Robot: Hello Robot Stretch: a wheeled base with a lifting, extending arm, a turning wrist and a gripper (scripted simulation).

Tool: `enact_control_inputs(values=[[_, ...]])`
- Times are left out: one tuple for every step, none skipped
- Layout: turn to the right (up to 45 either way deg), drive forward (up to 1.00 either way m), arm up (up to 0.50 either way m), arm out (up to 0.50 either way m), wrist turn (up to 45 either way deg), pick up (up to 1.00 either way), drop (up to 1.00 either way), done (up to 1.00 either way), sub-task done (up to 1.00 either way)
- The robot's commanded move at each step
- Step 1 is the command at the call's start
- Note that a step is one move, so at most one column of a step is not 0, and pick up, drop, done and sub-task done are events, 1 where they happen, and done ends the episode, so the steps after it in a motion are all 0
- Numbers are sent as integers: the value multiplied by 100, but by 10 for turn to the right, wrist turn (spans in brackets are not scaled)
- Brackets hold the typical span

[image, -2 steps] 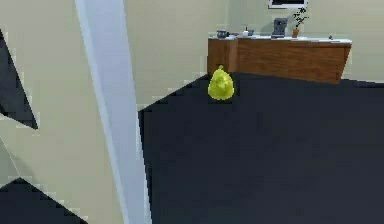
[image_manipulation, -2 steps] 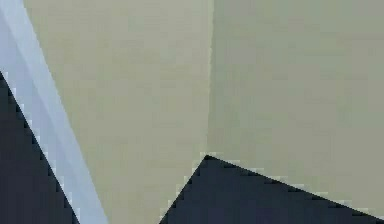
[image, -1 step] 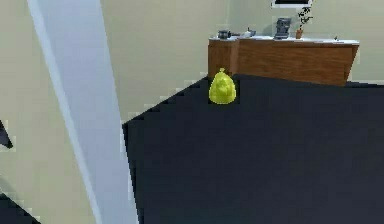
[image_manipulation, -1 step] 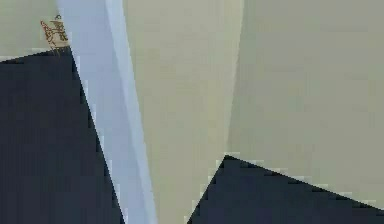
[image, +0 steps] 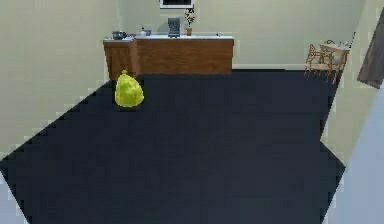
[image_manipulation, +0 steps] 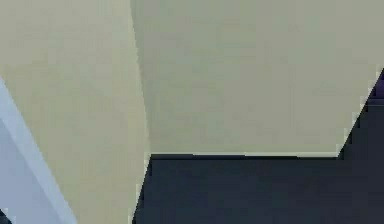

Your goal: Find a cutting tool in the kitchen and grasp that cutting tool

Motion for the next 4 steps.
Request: enact_control_inputs(values=[[0, 100, 0, 0, 0, 0, 0, 0, 0], [30, 0, 0, 0, 0, 0, 0, 0, 0], [0, 100, 0, 0, 0, 0, 0, 0, 0], [0, 100, 0, 0, 0, 0, 0, 0, 0]])
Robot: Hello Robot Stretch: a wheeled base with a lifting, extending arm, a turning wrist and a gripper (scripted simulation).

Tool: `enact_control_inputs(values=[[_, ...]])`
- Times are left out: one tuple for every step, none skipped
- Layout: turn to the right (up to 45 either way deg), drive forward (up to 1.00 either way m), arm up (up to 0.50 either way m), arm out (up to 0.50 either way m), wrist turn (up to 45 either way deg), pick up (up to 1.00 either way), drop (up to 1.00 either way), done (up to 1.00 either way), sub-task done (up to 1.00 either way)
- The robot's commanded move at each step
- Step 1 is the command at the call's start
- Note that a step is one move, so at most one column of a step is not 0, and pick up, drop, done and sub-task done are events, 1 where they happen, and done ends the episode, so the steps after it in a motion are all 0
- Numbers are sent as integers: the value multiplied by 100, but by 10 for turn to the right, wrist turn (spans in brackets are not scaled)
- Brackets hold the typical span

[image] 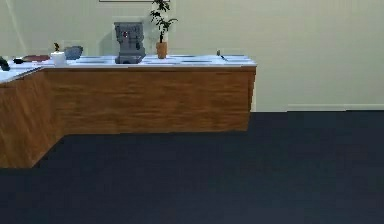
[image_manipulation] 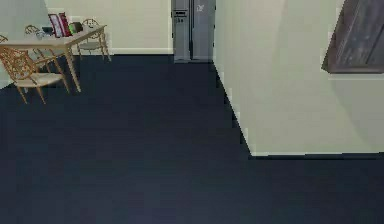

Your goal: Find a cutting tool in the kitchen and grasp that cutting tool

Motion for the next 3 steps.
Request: enact_control_inputs(values=[[0, 100, 0, 0, 0, 0, 0, 0, 0], [0, 70, 0, 0, 0, 0, 0, 0, 0], [-450, 0, 0, 0, 0, 0, 0, 0, 0]])
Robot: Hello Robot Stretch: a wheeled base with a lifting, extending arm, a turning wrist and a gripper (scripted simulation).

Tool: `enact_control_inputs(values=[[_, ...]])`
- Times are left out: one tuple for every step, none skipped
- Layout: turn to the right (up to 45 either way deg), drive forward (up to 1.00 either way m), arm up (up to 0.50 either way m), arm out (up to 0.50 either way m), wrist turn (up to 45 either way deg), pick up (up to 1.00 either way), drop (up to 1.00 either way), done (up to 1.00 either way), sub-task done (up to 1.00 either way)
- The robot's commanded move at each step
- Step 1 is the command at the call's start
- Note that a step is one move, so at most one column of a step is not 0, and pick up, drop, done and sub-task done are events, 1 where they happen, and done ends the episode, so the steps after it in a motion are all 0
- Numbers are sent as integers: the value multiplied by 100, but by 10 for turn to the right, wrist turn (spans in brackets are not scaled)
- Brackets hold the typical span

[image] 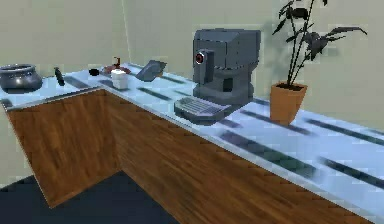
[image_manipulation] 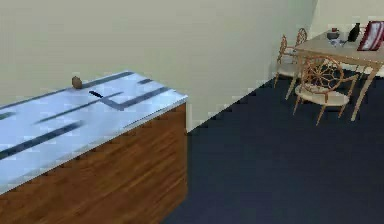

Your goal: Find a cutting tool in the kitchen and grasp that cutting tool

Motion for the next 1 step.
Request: enact_control_inputs(values=[[-210, 0, 0, 0, 0, 0, 0, 0, 0]])
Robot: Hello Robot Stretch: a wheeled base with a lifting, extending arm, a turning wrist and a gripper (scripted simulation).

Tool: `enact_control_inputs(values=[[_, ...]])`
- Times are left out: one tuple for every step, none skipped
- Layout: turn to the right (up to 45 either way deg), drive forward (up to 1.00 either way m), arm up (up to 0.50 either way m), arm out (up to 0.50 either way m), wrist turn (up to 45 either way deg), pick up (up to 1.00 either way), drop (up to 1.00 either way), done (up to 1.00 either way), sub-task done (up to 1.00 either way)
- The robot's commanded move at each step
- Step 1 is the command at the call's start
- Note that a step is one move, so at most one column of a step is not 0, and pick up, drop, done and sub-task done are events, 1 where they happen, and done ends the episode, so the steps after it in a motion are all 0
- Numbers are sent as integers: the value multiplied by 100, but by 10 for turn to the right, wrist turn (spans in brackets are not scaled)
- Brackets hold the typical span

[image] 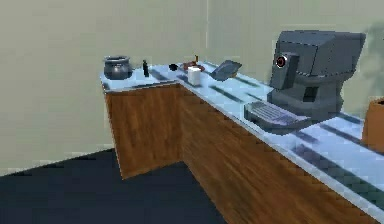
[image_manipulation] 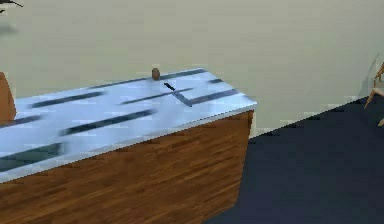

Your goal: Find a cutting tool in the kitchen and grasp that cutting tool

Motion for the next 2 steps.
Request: enact_control_inputs(values=[[-30, 0, 0, 0, 0, 0, 0, 0, 0], [450, 0, 0, 0, 0, 0, 0, 0, 0]])
